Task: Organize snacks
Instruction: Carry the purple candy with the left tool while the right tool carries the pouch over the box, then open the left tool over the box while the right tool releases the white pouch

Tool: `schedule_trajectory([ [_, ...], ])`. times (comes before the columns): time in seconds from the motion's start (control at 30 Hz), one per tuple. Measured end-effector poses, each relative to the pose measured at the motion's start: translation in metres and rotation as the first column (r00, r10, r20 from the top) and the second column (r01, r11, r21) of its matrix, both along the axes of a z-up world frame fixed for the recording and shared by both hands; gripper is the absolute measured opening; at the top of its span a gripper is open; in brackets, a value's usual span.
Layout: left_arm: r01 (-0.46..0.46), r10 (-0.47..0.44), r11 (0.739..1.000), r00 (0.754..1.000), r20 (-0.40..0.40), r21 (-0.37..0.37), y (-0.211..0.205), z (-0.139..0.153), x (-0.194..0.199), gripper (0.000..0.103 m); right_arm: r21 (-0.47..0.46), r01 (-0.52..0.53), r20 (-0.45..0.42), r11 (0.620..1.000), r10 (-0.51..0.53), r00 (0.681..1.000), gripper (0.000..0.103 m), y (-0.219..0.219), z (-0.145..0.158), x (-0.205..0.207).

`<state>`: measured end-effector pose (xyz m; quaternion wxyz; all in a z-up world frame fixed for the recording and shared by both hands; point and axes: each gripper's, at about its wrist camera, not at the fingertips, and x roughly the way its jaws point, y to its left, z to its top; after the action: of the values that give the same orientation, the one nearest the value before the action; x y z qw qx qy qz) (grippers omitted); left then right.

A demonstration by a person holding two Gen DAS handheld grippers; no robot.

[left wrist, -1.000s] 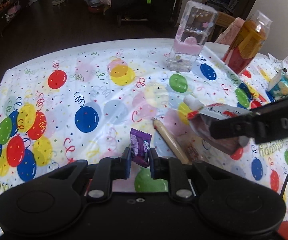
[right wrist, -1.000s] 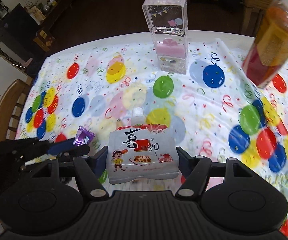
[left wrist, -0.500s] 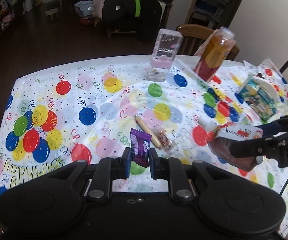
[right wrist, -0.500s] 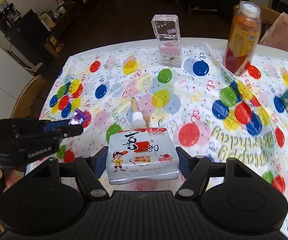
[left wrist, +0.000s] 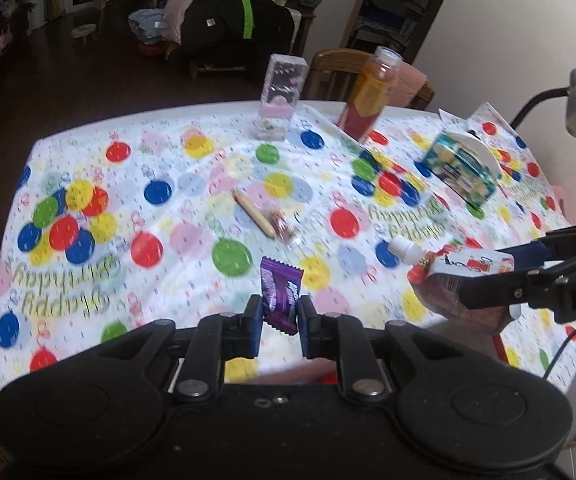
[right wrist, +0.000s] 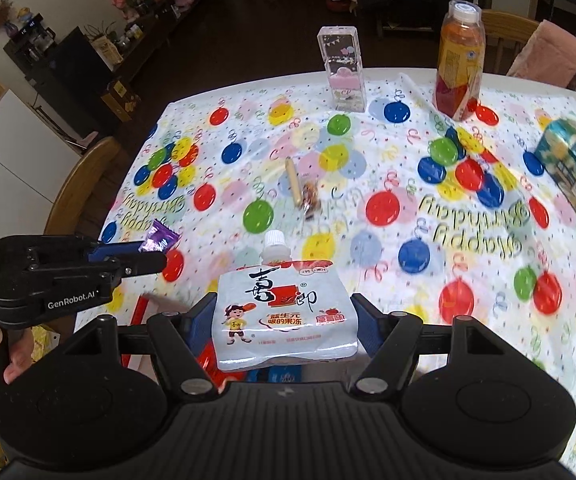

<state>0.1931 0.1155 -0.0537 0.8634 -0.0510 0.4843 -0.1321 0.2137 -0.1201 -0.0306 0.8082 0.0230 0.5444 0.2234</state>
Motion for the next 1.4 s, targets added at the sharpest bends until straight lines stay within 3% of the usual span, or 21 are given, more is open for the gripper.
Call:
schedule_trajectory([
  [0.37, 0.108, -0.108, 0.994, 0.994, -0.024, -0.029, -0.013, -0.005, -0.057, 0.016, 0.014, -0.004, 0.013, 1.0, 0.004, 1.0, 0.07, -0.011, 0.001, -0.062],
  [0.67, 0.219, -0.22, 0.975, 0.971, -0.093, -0.018, -0.037, -0.035, -0.093, 0.016, -0.05, 0.012, -0.036, 0.999, -0.014, 0.999, 0.07, -0.009, -0.048, -0.083],
  [1.1, 0.222, -0.221, 0.975, 0.959, -0.176, -0.014, -0.046, -0.071, -0.107, 0.016, -0.122, -0.006, -0.015, 0.992, 0.004, 1.0, 0.07, 0.009, -0.083, -0.098],
  [1.4, 0.208, -0.207, 0.978, 0.958, -0.198, -0.018, -0.046, -0.078, -0.109, 0.016, -0.143, -0.023, -0.024, 0.989, 0.02, 1.0, 0.071, 0.014, -0.093, -0.107],
])
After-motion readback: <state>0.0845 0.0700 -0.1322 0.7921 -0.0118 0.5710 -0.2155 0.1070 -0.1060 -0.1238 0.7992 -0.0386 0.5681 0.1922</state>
